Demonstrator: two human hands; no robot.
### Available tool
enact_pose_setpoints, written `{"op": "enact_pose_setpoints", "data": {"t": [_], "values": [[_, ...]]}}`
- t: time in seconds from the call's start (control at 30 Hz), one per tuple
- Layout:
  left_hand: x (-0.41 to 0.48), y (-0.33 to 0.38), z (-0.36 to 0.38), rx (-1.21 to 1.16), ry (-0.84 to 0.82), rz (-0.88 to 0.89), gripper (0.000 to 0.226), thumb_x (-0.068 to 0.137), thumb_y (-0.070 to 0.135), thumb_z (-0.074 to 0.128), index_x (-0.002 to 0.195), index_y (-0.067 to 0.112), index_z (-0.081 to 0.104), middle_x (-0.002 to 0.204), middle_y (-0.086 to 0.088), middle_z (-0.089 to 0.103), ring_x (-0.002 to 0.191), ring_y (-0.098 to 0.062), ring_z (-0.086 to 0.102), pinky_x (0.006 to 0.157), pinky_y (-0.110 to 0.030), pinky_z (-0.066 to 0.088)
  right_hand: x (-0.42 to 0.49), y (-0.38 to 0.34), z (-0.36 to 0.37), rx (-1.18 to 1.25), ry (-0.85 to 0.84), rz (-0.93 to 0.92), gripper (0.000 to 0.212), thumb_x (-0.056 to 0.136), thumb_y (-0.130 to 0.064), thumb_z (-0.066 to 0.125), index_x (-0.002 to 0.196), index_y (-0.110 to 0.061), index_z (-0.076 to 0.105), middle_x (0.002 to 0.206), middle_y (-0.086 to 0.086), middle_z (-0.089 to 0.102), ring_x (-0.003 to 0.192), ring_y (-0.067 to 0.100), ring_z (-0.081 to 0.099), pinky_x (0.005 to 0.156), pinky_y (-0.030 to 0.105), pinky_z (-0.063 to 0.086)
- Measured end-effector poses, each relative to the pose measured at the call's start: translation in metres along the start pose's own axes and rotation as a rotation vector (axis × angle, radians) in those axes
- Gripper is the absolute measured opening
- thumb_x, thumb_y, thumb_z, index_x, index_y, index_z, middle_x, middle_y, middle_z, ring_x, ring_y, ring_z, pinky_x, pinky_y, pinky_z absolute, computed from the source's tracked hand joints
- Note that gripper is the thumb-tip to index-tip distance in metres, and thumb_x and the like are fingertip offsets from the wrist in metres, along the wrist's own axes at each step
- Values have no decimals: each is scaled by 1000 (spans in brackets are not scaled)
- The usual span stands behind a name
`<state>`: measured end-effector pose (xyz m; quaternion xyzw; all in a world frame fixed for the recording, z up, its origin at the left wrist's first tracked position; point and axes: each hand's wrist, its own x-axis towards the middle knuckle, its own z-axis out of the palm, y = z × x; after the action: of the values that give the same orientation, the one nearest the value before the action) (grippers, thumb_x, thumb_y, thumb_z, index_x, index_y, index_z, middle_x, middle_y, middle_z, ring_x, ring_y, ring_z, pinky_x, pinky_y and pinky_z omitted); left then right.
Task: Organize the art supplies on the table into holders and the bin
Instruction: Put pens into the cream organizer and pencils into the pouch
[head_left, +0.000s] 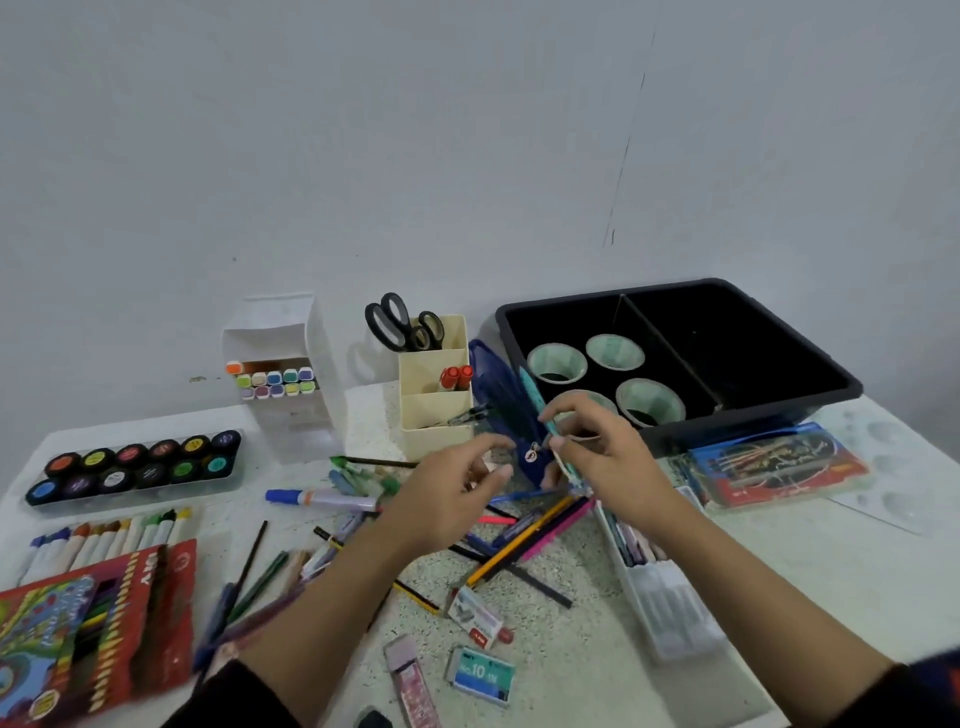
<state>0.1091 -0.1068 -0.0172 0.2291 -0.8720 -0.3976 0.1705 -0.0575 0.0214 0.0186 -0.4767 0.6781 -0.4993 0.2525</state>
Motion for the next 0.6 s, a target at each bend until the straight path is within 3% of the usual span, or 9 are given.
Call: {"op": "enact_pose_setpoints", "data": {"t": [0.07,0.17,0.23,0.27,0.33,0.43,0.53,0.6], "values": [[12,3,17,62,-24,-21,41,100,44,53,140,35,46,75,11,57,60,1,53,55,-20,41,5,0,-11,178,-18,56,18,101,2,49,107,-7,63,91,22,56,66,22,72,63,26,55],[26,2,38,145,-30,-75,57,98,53,52,148,37,31,95,2,66,79,-12,62,74,-40,54,15,4,-27,308,-60,133,26,105,0,41,110,-1,67,99,25,65,74,34,73,65,29,57],[30,1,48,171,2,-83,60,95,59,52,146,38,29,110,1,64,87,-15,60,79,-40,53,22,4,-33,355,-83,150,29,104,2,39,111,0,67,104,25,68,75,36,71,65,32,57],[33,2,52,186,29,-85,57,94,60,54,142,37,32,113,2,62,82,-13,57,76,-38,52,25,5,-35,358,-96,140,28,102,4,41,112,-2,66,104,23,69,75,36,71,65,33,57],[37,4,60,242,84,-113,43,92,59,56,123,32,41,105,5,59,66,-7,47,64,-33,43,29,10,-38,299,-115,84,23,98,6,53,113,-7,65,100,15,71,75,34,73,65,32,54],[38,11,62,334,185,-150,30,93,51,59,94,25,43,89,4,50,69,-12,46,61,-30,37,35,15,-38,254,-79,37,19,93,-8,69,110,-8,62,85,8,73,70,30,72,68,35,53],[30,22,52,290,245,-139,21,93,33,62,88,22,45,86,6,47,74,-13,48,66,-32,44,41,14,-37,289,-23,-25,13,98,-15,63,104,-4,60,77,10,70,59,27,62,68,45,52],[18,30,37,258,269,-105,15,92,24,62,86,23,48,82,8,49,69,-8,47,62,-26,40,44,10,-35,282,-3,-83,16,101,-17,58,102,-1,59,74,10,66,56,27,54,62,47,46]]}}
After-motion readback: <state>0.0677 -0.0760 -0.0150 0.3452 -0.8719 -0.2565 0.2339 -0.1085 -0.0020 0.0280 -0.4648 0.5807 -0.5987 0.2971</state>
